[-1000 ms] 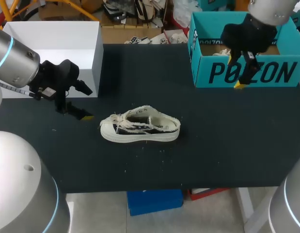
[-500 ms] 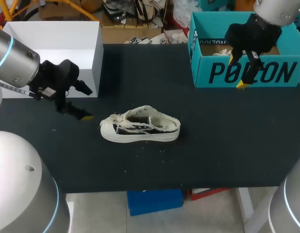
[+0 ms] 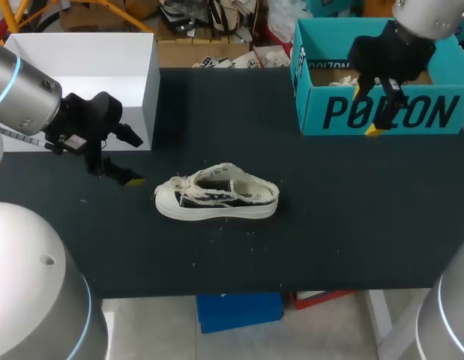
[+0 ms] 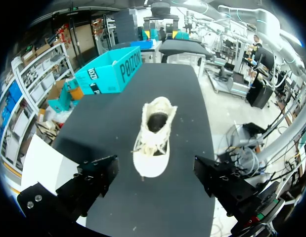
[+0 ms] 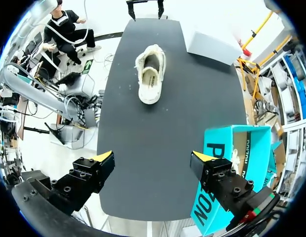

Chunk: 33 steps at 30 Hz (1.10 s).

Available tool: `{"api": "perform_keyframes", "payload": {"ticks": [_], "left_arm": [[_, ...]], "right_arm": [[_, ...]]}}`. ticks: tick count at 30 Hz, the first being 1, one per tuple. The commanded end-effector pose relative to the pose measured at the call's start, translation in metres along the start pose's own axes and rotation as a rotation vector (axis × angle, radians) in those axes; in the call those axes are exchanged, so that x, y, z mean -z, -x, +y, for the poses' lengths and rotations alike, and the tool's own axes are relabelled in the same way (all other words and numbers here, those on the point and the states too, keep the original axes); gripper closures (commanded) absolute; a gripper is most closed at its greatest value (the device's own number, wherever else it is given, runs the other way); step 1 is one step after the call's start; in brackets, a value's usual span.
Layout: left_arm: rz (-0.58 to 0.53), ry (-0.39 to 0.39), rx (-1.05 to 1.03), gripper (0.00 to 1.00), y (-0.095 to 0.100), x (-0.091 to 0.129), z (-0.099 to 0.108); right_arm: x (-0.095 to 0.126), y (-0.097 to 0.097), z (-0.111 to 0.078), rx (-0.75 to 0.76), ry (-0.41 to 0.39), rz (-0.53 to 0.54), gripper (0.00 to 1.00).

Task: Take the shoe out of the shoebox, open the shoe tongue, remove and reinsert the insole, then place the shoe into the shoebox

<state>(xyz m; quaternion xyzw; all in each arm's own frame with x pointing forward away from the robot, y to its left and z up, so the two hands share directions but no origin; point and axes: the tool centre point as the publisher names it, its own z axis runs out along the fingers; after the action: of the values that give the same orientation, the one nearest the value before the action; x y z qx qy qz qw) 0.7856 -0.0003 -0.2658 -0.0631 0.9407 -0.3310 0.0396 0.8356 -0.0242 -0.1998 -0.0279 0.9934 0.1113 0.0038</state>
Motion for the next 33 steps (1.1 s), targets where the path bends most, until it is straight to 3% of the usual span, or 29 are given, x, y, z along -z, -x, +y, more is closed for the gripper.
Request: {"api": "perform_keyframes", "payload": {"ticks": [1,17,30,33], "left_arm": [[-0.003,-0.002,-0.002,0.00,0.000,-0.002,0.001],[-0.003,-0.002,-0.002,0.00,0.000,-0.002,0.001],[-0.003,-0.002,-0.002,0.00,0.000,-0.002,0.001],[-0.003,-0.002,-0.002,0.00,0.000,-0.002,0.001]], "right_arm": [[-0.017,-0.009,0.007,0.013,0.074,-0.047,0.00],[-0.069,-0.014,0.057,0.030,0.262,-0.163,0.00],[-0.069,-0.014,0.057,0.030,0.262,-0.163,0.00],[-0.080,-0.016,0.062,0.026,0.300,-0.154,0.00]]}}
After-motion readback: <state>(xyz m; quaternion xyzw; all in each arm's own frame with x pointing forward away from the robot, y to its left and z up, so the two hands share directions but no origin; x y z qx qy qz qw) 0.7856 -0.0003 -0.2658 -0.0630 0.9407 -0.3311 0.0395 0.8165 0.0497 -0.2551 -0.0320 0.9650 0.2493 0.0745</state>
